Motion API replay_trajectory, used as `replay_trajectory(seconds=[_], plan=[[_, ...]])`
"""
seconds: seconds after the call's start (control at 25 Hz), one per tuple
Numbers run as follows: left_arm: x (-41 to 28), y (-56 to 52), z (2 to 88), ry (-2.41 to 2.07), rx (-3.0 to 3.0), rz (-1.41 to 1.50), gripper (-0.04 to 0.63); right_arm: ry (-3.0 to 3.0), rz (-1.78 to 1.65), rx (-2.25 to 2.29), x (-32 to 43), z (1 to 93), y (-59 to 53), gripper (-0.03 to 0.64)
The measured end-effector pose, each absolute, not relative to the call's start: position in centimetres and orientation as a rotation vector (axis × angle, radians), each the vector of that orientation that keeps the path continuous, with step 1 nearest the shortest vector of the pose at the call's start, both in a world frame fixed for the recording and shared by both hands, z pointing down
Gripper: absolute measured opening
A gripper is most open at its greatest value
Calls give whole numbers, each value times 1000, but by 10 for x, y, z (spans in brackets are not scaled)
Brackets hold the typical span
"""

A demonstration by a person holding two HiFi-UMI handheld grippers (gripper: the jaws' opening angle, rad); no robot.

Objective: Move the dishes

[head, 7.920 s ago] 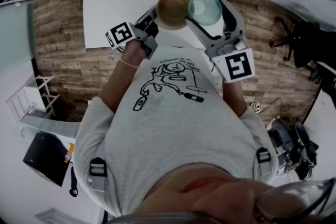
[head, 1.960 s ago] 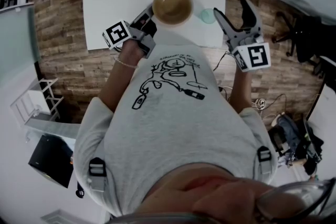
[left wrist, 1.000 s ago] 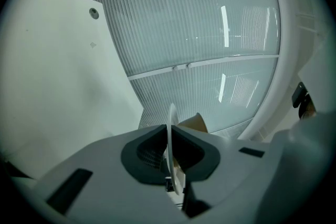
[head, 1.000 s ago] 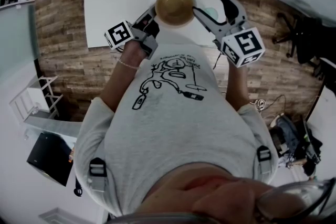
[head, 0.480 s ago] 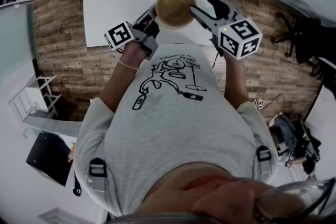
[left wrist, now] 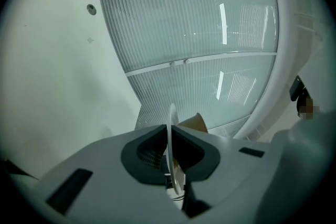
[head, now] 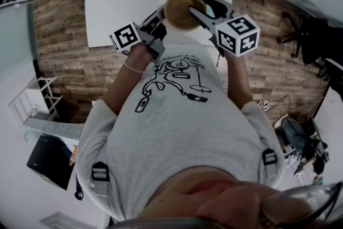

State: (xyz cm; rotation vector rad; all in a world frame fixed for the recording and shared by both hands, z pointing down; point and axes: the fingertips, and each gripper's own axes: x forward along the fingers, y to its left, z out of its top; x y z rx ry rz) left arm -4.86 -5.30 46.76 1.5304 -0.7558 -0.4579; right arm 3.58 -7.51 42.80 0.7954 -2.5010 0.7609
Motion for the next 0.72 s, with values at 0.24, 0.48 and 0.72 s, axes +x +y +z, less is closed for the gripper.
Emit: replay_trajectory(seconds=[0.24, 0.48, 0.72], plan=[[-43, -47, 469, -750, 1522, -454, 18, -2474, 743, 814, 39, 432, -73, 165], [-39, -50, 471, -748, 1516, -459, 18, -2457, 736, 840, 44, 437, -78, 104], [-38, -50, 470, -742, 1521, -469, 18, -2429, 688, 885, 48, 438, -81, 46]])
